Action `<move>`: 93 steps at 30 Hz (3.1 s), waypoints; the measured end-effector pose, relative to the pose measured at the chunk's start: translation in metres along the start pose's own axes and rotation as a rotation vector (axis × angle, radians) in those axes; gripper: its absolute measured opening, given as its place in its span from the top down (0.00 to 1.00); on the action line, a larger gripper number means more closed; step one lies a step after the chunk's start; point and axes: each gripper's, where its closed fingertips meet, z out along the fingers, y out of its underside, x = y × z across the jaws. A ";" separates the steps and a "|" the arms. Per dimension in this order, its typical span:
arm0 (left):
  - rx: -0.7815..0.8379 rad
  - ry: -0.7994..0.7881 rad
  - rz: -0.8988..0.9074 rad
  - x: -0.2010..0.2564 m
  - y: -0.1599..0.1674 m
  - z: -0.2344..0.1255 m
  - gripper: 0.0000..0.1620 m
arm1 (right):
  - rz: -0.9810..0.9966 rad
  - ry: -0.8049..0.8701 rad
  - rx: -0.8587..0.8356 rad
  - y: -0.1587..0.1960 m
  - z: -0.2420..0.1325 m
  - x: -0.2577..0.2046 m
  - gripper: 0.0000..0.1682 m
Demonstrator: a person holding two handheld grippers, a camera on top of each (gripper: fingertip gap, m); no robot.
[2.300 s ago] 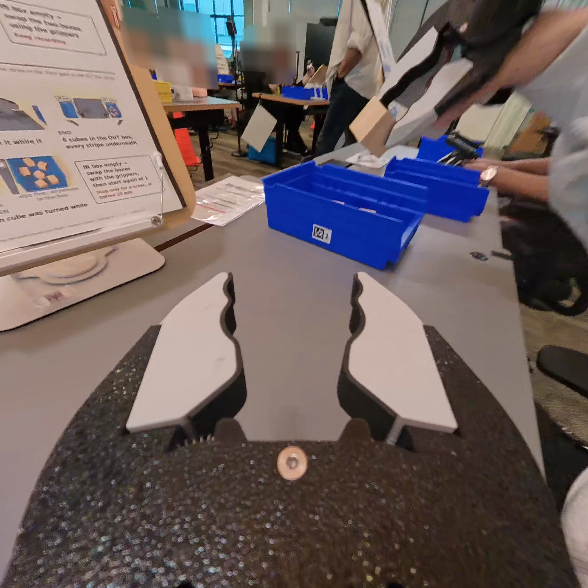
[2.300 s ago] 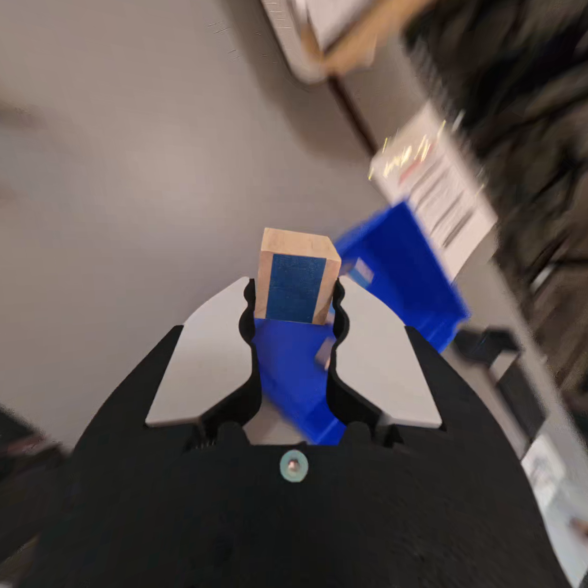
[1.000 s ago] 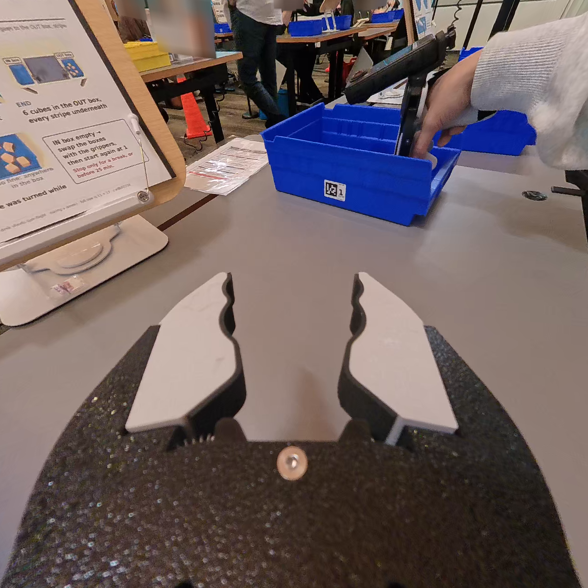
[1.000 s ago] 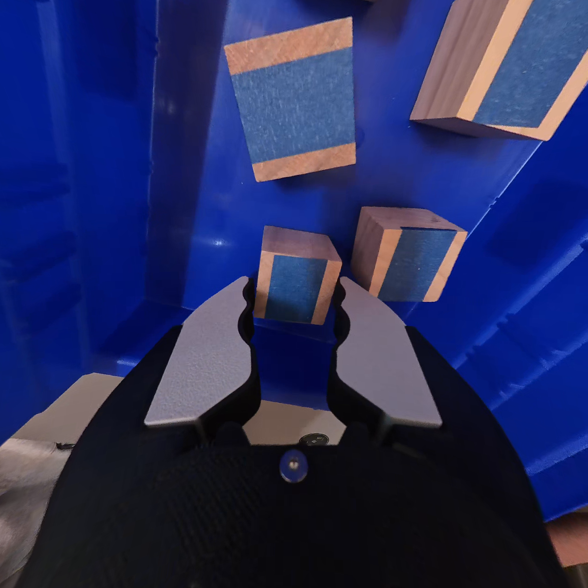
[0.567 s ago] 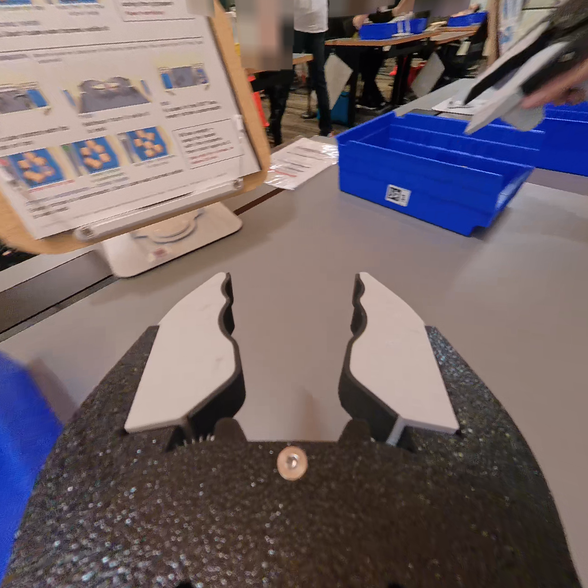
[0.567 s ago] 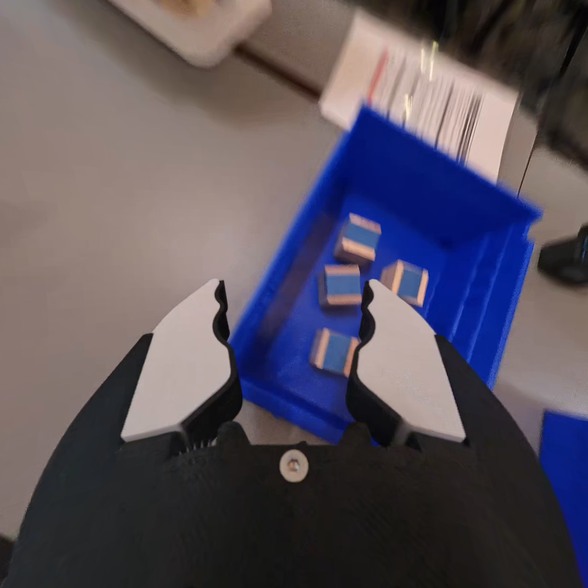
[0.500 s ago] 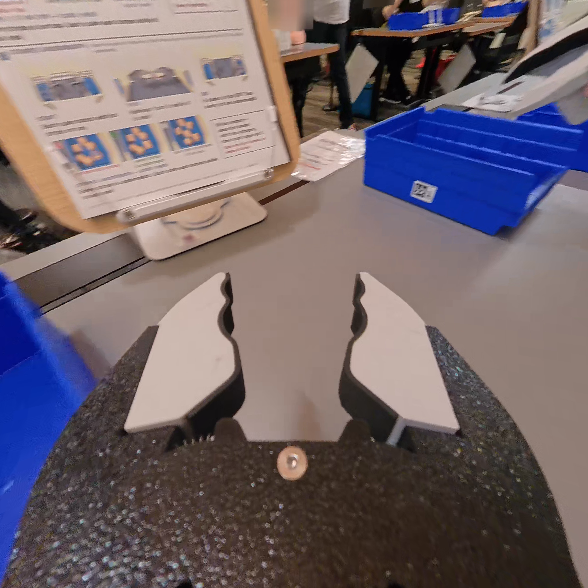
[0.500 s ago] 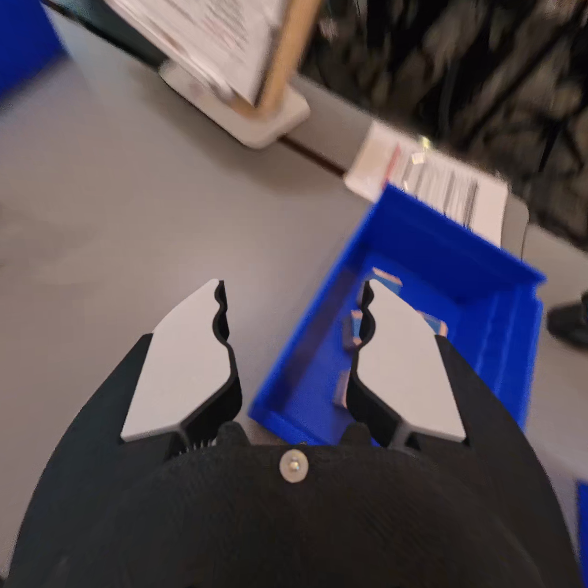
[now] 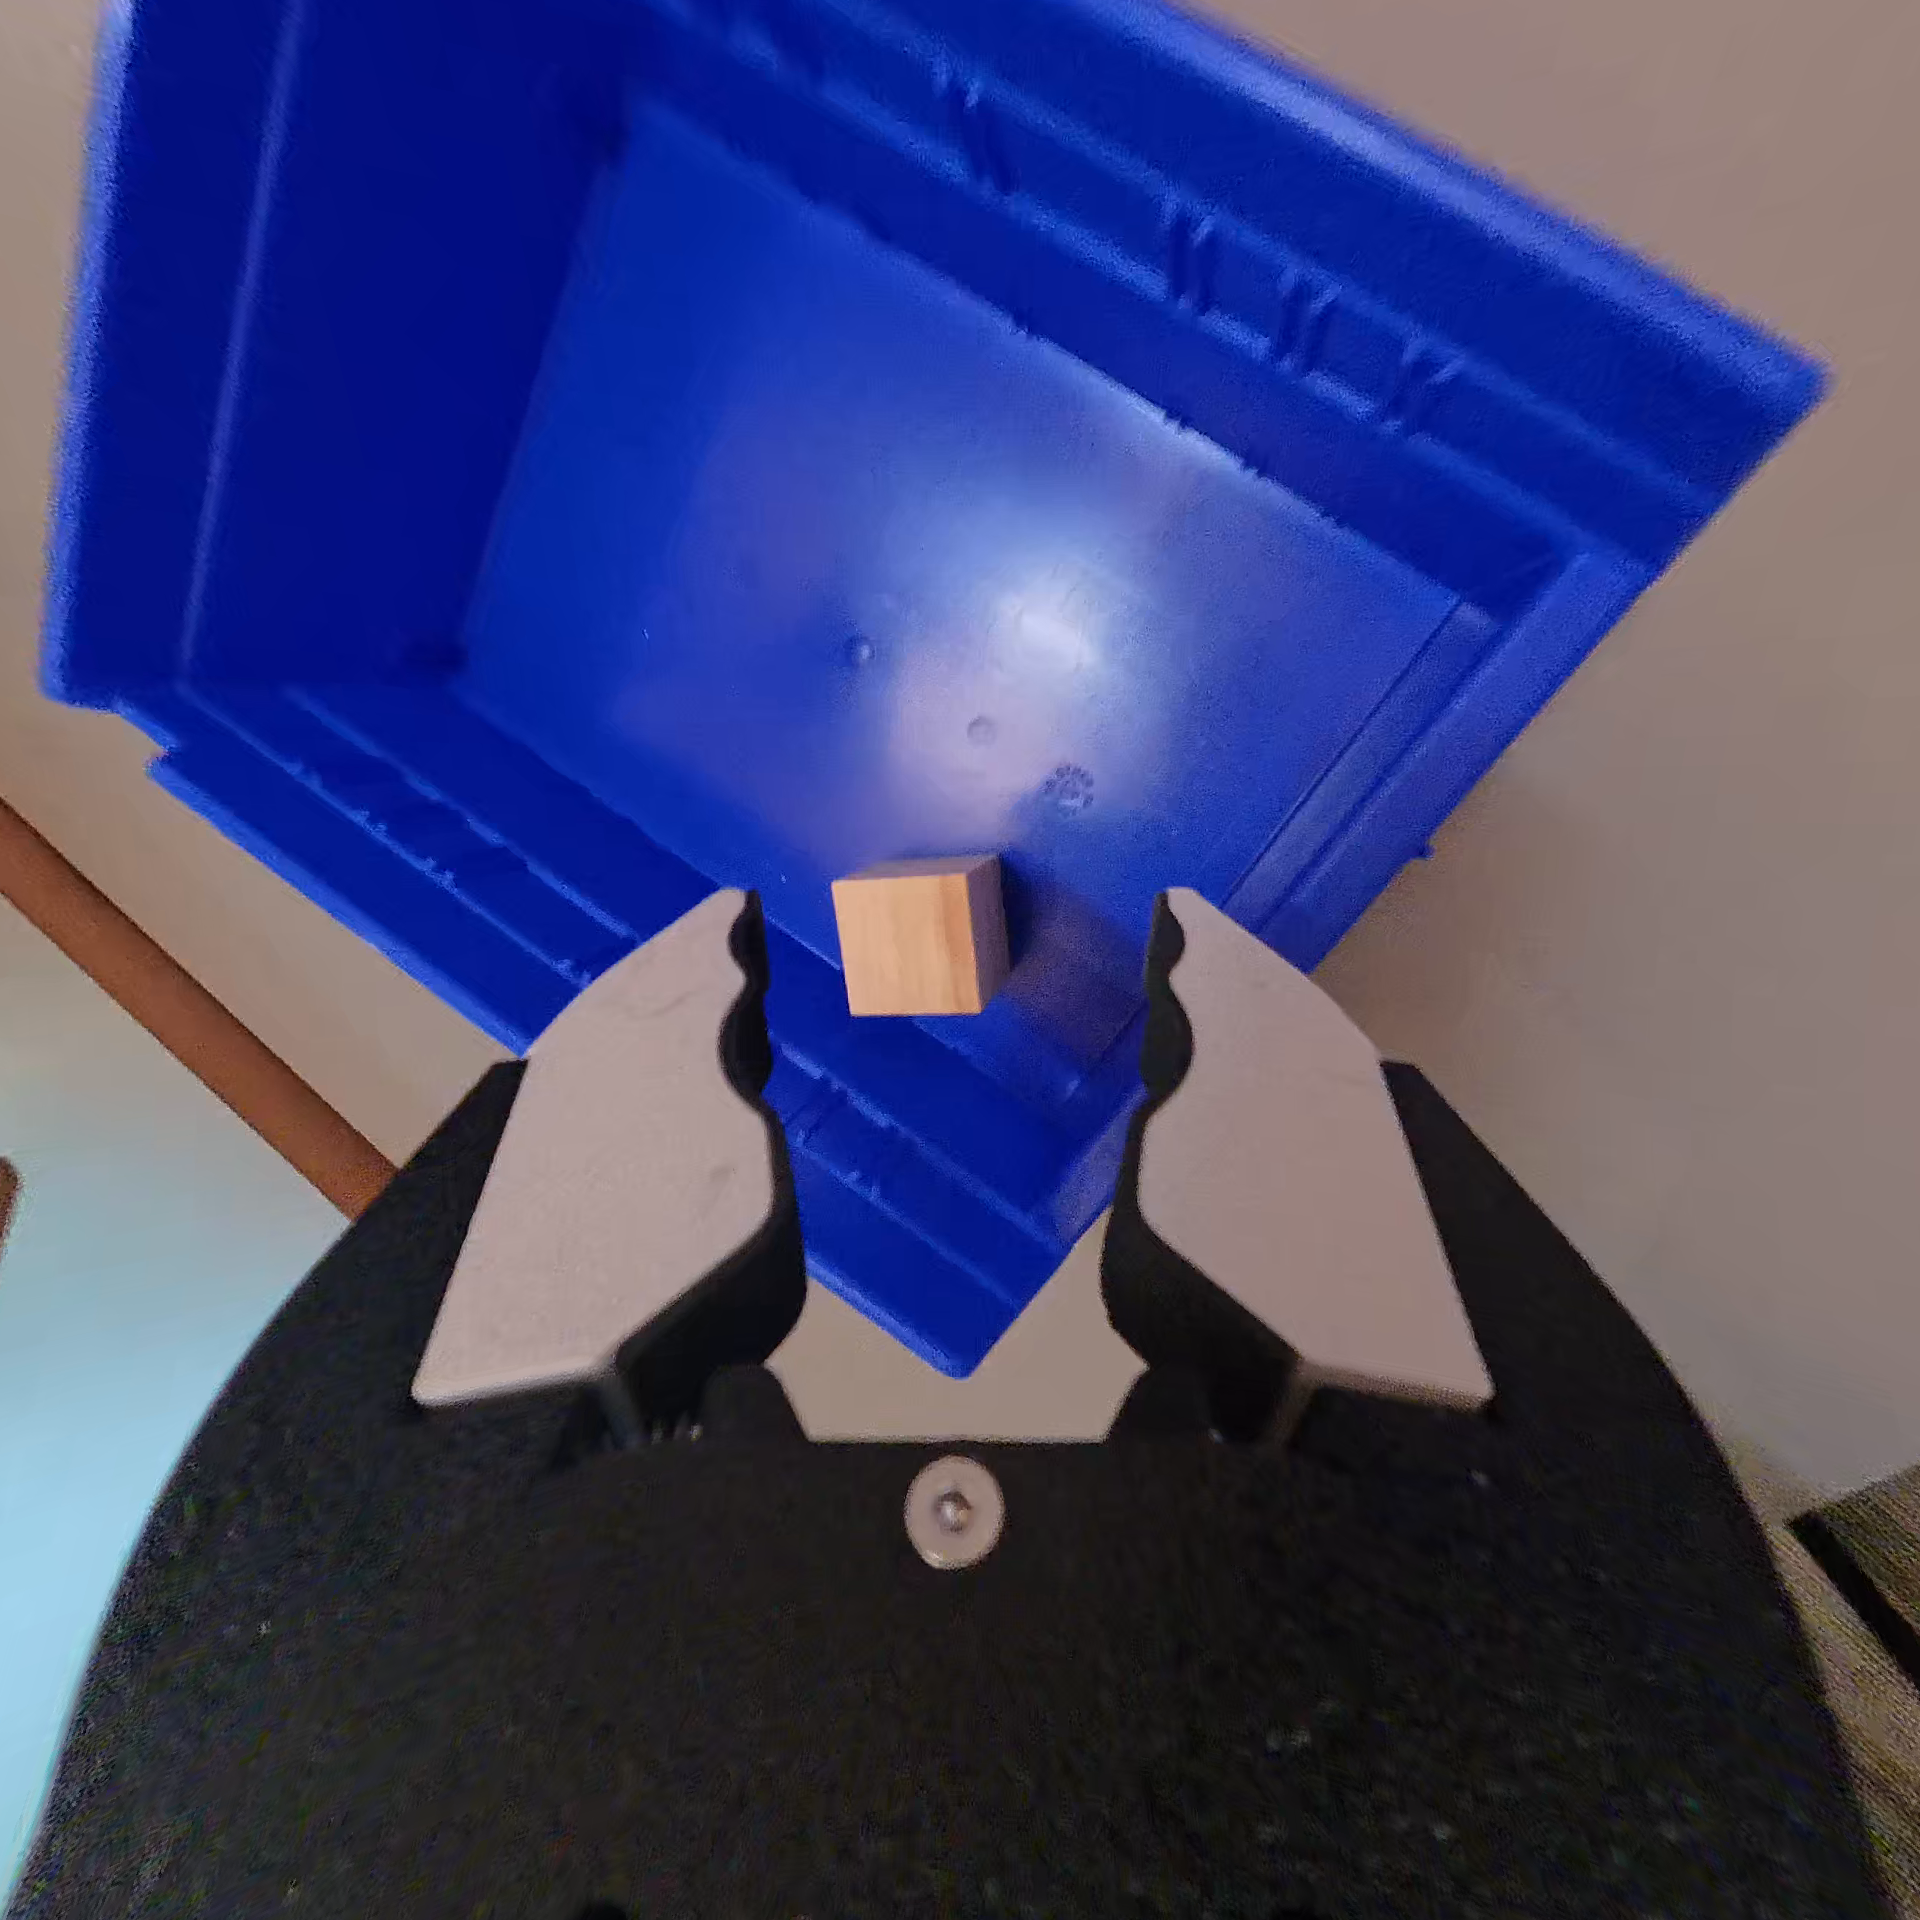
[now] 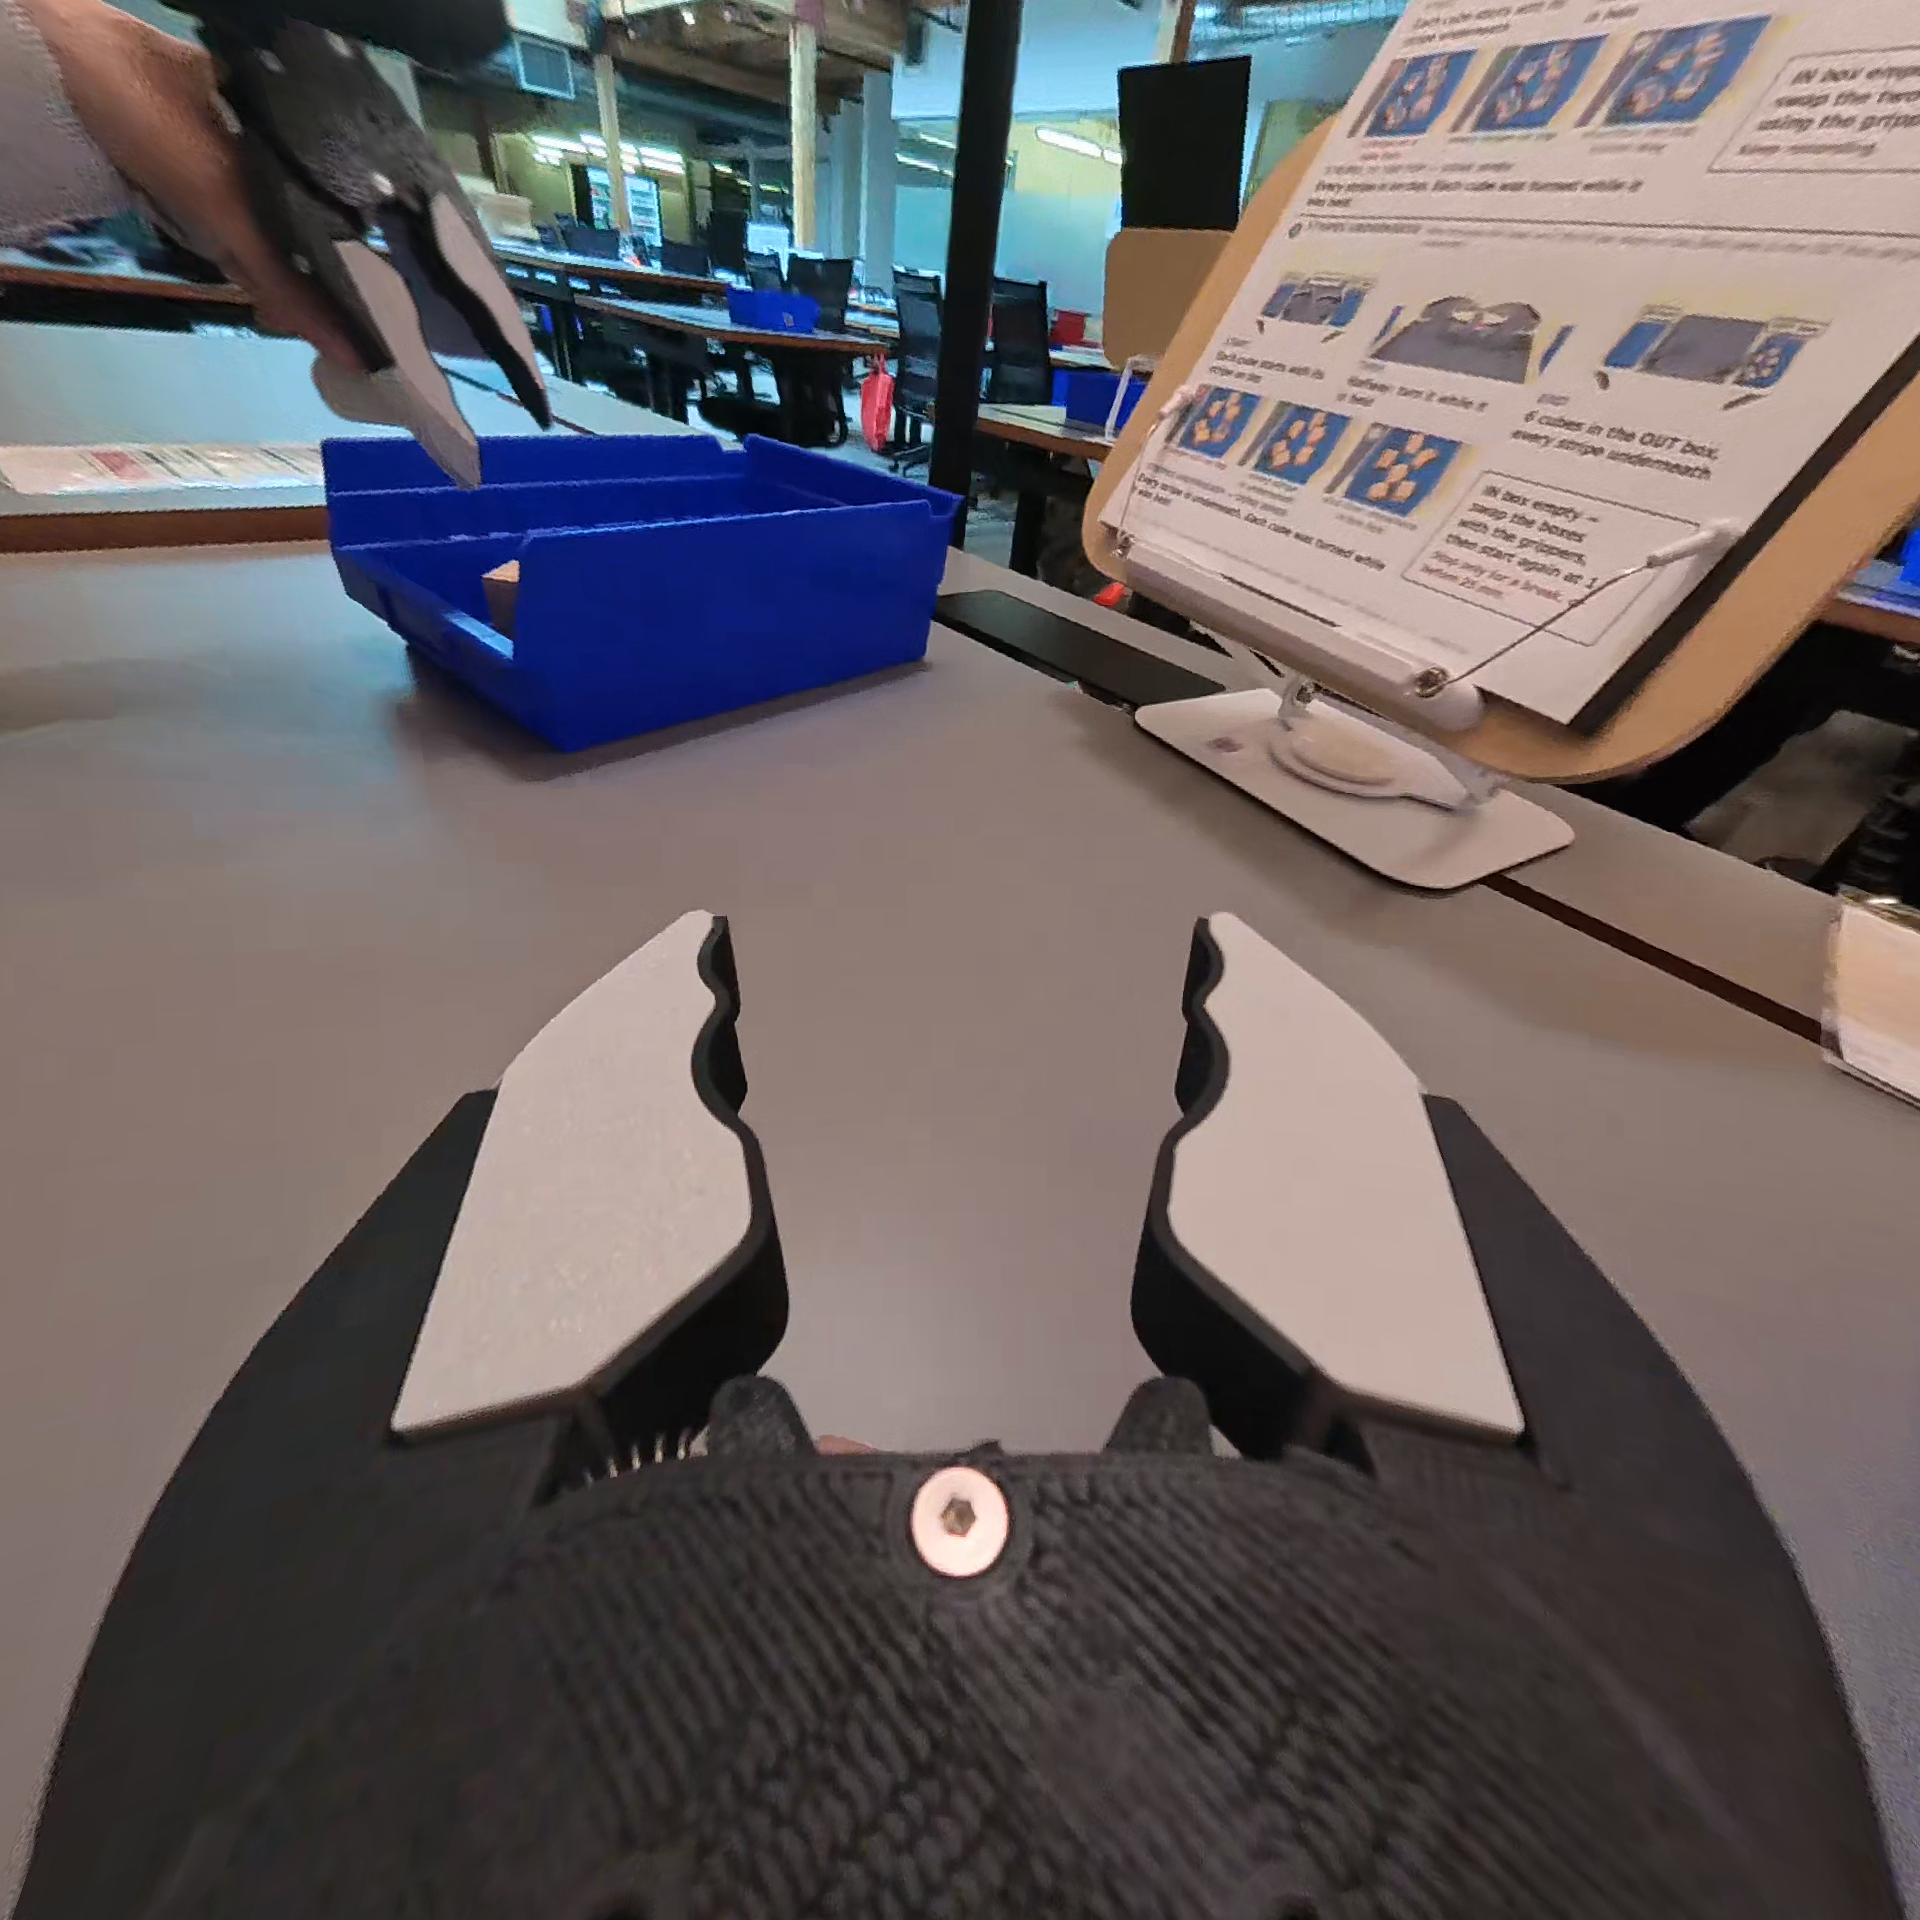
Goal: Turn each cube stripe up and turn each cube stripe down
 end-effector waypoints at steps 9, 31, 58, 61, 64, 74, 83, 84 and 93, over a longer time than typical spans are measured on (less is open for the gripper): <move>-0.387 0.033 0.055 -0.015 0.038 0.047 0.58 | 0.007 -0.004 -0.054 0.023 0.000 -0.004 0.49; 0.158 0.210 -0.142 0.023 -0.065 -0.010 0.72 | -0.083 -0.048 -0.115 0.032 0.007 -0.018 0.47; 0.580 1.440 0.038 0.356 -0.220 -0.087 0.72 | -0.663 -0.206 0.243 -0.053 -0.033 -0.099 0.58; 0.573 1.452 0.036 0.358 -0.221 -0.086 0.72 | -0.678 -0.213 0.231 -0.049 -0.032 -0.098 0.67; 0.589 1.470 0.024 0.357 -0.223 -0.087 0.72 | -0.668 -0.235 0.240 -0.048 -0.032 -0.100 0.73; 0.907 1.136 -0.113 0.323 -0.257 -0.070 0.57 | -0.449 -0.098 -0.059 -0.037 -0.035 -0.043 0.73; 1.030 0.531 -0.107 0.286 -0.270 -0.017 0.54 | -0.112 0.400 -0.577 -0.025 -0.158 0.143 0.73; 1.035 0.499 -0.091 0.287 -0.271 -0.014 0.54 | -0.067 0.425 -0.648 -0.019 -0.173 0.163 0.73; 1.004 0.410 -0.028 0.295 -0.268 0.003 0.56 | 0.297 0.470 -1.076 0.061 -0.227 0.230 0.73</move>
